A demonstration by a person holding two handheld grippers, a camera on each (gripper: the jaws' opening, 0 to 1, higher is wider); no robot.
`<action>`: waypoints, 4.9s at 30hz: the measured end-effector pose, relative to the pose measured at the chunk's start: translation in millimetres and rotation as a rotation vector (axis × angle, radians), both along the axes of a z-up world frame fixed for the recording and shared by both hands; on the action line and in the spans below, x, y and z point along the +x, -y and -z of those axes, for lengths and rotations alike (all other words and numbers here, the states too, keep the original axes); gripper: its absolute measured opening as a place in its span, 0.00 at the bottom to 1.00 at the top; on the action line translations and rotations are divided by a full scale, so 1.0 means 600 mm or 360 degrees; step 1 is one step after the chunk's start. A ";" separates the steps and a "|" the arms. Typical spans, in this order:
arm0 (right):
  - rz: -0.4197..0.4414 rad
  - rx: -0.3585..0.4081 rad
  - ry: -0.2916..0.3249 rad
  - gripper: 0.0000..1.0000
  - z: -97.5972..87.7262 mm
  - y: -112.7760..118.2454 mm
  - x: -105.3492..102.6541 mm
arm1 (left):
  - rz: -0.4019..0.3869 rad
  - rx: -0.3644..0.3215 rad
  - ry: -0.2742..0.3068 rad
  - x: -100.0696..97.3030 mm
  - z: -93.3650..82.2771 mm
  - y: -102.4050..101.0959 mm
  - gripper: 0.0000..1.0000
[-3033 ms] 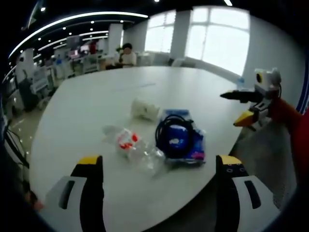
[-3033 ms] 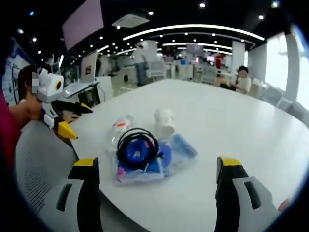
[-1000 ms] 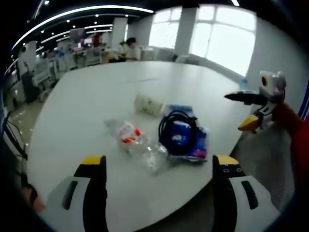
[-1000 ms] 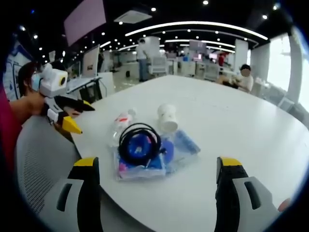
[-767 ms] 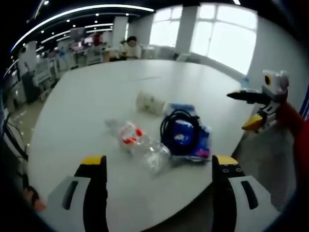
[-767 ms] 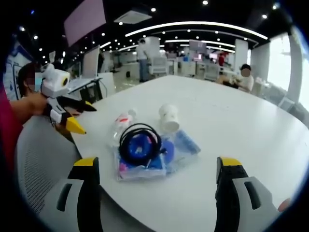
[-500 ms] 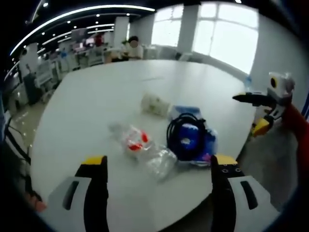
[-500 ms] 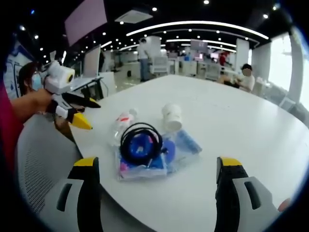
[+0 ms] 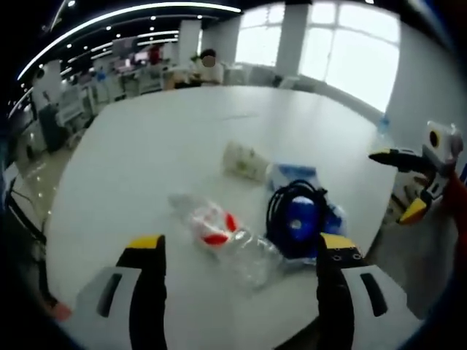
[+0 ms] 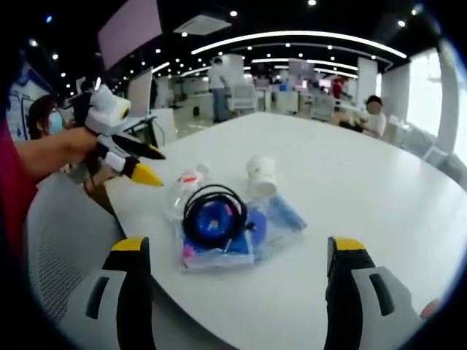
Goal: Arrange the tabletop items into an orderly group along one side of the table until the central work area is clear of visible clutter.
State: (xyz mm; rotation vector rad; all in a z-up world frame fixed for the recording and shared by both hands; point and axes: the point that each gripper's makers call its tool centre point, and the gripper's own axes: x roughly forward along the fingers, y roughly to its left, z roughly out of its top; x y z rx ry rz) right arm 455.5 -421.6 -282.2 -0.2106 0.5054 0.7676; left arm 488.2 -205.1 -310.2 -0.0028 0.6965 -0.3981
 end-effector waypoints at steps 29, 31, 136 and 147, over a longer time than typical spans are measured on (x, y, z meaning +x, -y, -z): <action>-0.0032 0.0024 -0.0043 0.99 0.006 -0.005 -0.006 | -0.0375 -0.0103 -0.0208 0.086 0.062 -0.004 0.70; -0.0036 0.0026 -0.0045 0.99 0.006 -0.006 -0.007 | -0.0391 -0.0097 -0.0220 0.090 0.067 -0.001 0.69; -0.0082 -0.0027 -0.0092 0.94 0.021 -0.008 -0.016 | -0.0598 -0.0050 -0.0191 0.127 0.055 -0.048 0.39; -0.0081 -0.0042 -0.0102 0.94 0.024 -0.007 -0.016 | -0.0643 -0.0048 -0.0030 0.165 0.023 -0.079 0.38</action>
